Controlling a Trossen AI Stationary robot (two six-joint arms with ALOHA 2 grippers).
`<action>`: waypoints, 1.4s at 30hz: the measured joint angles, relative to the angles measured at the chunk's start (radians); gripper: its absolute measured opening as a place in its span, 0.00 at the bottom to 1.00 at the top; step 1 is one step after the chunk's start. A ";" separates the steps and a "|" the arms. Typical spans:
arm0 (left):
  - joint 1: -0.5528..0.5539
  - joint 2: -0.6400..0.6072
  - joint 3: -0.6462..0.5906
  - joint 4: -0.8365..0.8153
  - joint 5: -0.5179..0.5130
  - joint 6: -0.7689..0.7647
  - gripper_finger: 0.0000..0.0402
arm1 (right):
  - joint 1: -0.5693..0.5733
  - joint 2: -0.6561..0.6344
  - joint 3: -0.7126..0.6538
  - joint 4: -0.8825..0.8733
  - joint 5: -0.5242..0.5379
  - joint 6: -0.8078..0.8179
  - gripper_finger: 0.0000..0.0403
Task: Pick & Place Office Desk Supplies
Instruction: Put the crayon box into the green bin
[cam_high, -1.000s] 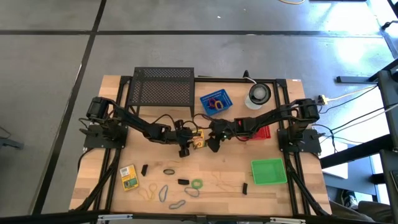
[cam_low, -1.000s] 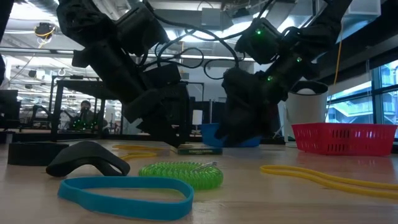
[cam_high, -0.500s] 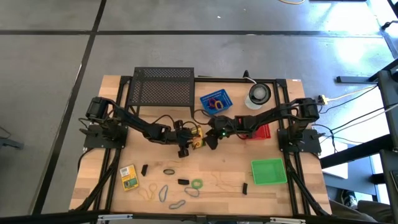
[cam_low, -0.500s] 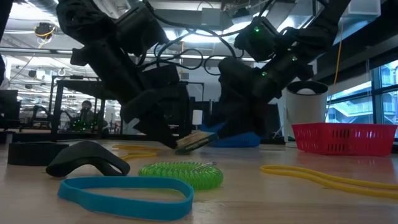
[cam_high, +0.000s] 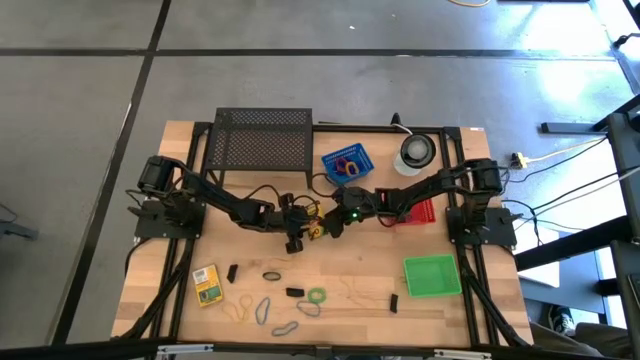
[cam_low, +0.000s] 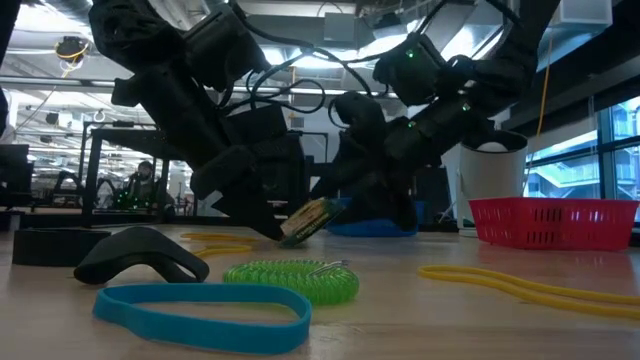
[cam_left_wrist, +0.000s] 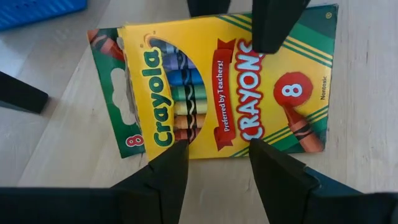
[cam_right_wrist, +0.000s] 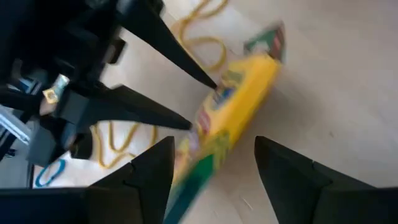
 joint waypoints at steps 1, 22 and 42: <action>0.000 0.000 0.000 0.000 0.000 0.000 0.42 | 0.000 0.006 0.000 0.003 0.000 0.010 0.55; -0.014 -0.023 -0.002 -0.003 -0.019 0.003 0.42 | 0.019 0.047 0.002 0.043 0.005 0.023 0.08; -0.209 -0.358 -0.002 -0.147 -0.162 -0.018 0.42 | 0.092 -0.218 0.000 -0.234 -0.051 -0.230 0.09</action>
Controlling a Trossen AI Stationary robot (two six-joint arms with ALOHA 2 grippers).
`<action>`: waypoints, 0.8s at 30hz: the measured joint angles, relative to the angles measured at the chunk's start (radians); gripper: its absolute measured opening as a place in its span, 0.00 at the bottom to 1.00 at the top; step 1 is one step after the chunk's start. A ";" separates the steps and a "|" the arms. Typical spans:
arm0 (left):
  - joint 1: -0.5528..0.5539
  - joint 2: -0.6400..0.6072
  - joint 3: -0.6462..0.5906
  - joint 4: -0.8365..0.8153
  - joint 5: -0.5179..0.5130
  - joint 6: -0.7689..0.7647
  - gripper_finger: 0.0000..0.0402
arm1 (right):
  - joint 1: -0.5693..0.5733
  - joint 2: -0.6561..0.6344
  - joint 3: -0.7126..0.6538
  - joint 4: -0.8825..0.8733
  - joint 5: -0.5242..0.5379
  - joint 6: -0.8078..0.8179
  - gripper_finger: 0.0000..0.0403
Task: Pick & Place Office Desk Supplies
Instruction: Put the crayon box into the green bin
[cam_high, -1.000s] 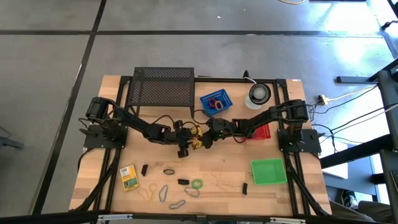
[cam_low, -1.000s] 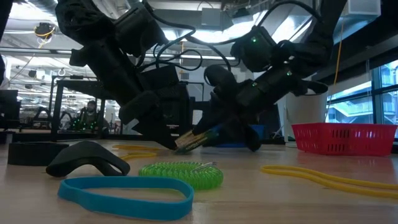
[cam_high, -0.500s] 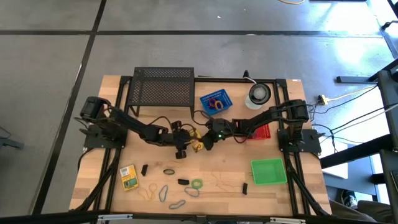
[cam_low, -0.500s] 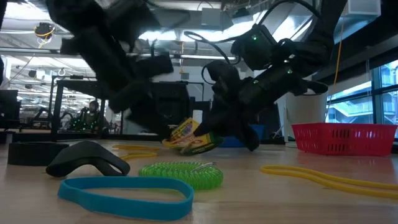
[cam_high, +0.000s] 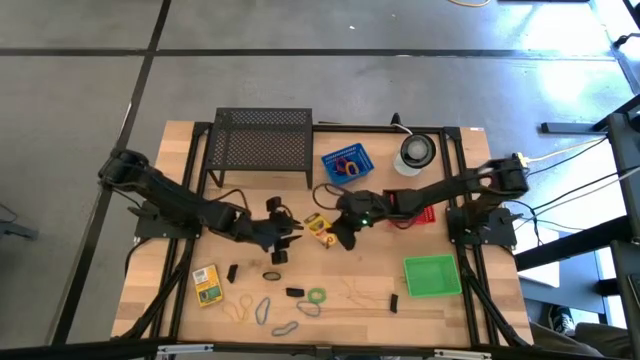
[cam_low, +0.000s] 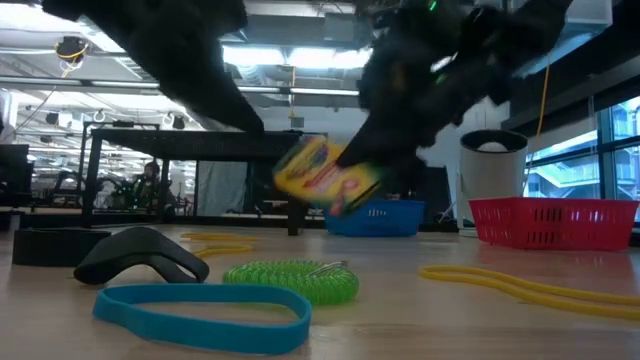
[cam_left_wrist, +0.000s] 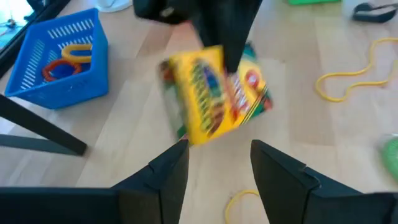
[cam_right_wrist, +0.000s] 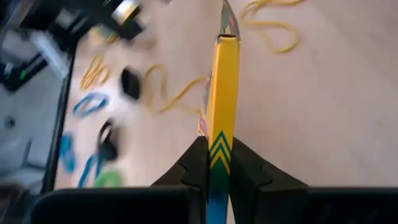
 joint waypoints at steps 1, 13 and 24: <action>-0.008 -0.006 0.000 0.002 -0.001 -0.002 0.42 | 0.016 -0.030 0.000 -0.034 0.002 -0.016 0.09; -0.049 -0.016 0.001 -0.030 -0.054 -0.036 0.42 | 0.272 -0.428 0.000 -0.484 0.153 0.058 0.10; -0.049 -0.016 0.001 -0.050 -0.058 -0.051 0.42 | 0.560 -0.584 0.000 -0.865 0.104 0.324 0.10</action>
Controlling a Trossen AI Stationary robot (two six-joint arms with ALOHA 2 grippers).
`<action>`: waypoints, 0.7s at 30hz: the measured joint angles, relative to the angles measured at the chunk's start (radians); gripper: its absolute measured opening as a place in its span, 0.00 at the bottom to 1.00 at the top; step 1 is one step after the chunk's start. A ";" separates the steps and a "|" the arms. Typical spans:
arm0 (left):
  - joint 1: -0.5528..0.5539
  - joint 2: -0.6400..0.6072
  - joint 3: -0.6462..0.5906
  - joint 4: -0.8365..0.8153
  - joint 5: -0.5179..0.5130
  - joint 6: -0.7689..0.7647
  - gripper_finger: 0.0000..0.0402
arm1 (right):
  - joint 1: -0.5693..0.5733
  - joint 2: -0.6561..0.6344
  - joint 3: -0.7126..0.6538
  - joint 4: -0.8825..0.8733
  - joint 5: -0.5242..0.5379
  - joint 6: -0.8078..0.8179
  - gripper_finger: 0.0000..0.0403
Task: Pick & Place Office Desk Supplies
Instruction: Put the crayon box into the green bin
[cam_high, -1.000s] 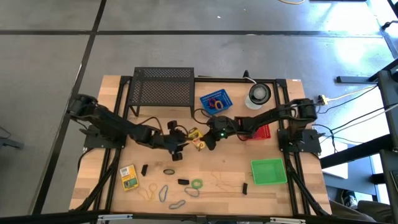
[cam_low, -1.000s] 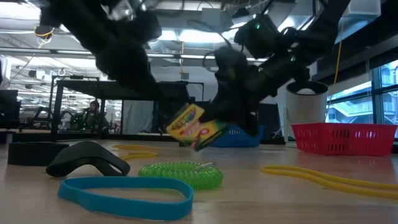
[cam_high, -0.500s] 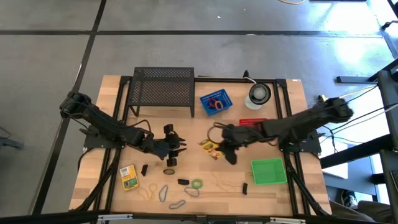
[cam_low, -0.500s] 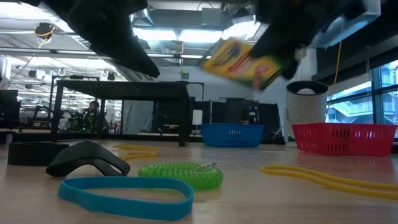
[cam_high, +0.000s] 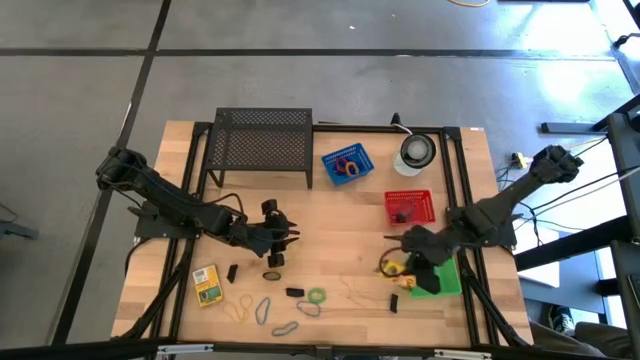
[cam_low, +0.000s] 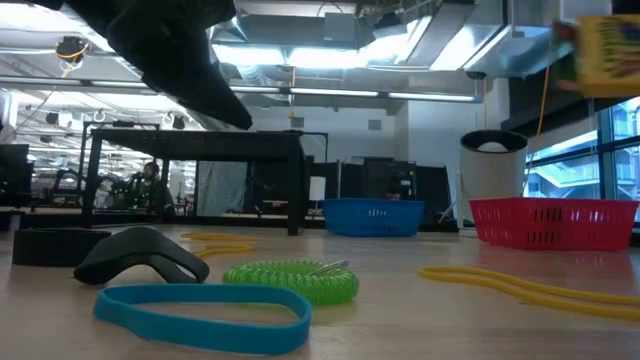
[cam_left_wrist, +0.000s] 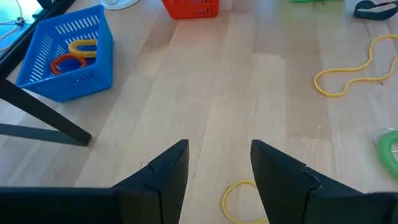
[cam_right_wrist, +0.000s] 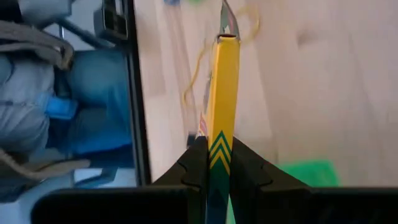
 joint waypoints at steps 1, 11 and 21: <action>0.000 0.000 0.000 -0.001 0.000 0.004 0.42 | 0.022 -0.009 0.000 -0.023 0.001 0.029 0.10; 0.001 0.000 0.001 -0.049 0.000 0.008 0.42 | 0.169 -0.019 0.000 -0.419 -0.051 0.358 0.10; 0.001 0.000 0.001 -0.050 0.003 0.026 0.42 | 0.196 0.039 0.000 -0.488 -0.096 0.389 0.10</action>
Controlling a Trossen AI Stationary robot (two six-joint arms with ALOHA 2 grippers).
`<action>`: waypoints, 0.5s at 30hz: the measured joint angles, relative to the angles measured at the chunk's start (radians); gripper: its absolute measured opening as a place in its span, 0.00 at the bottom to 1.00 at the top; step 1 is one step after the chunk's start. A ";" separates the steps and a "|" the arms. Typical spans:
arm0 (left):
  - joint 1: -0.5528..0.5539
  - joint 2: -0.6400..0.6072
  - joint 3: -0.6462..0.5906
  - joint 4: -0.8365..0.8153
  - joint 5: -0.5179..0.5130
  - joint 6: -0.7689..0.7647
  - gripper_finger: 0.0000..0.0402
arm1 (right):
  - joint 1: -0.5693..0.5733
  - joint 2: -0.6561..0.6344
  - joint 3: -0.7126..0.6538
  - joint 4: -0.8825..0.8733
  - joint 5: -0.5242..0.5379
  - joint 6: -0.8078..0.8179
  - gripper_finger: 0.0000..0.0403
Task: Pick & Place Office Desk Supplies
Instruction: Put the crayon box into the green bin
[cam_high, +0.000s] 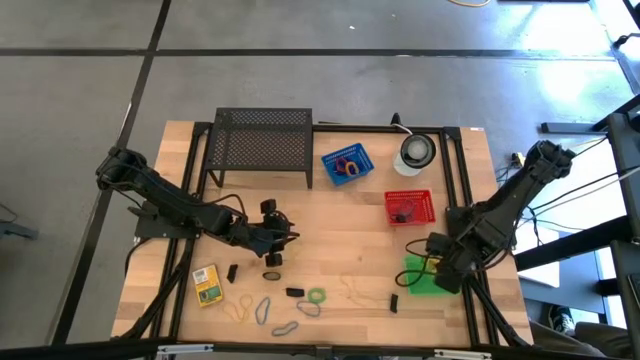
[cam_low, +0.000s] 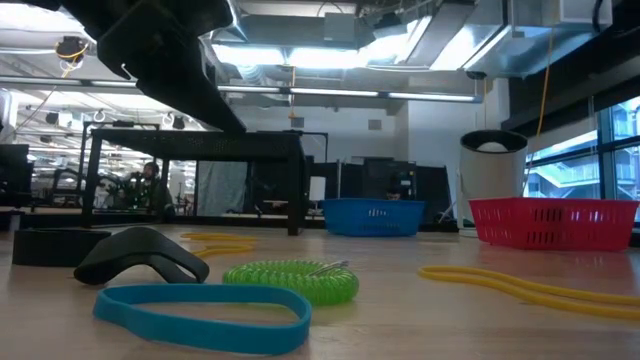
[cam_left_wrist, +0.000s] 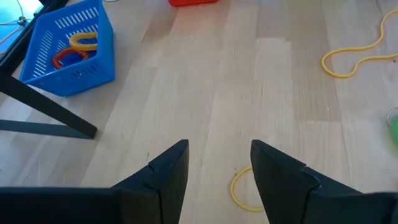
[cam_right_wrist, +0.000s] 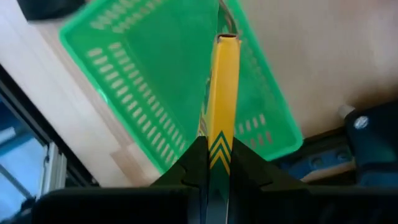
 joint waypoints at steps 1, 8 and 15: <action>0.000 0.000 0.000 -0.001 0.000 0.000 0.42 | 0.000 0.009 0.000 -0.001 -0.016 -0.005 0.10; 0.000 0.000 0.000 -0.018 0.001 0.000 0.42 | 0.000 0.073 0.000 0.008 -0.050 -0.020 0.14; 0.000 0.000 0.000 -0.020 0.000 0.000 0.42 | -0.001 0.083 0.000 0.016 -0.050 0.007 0.26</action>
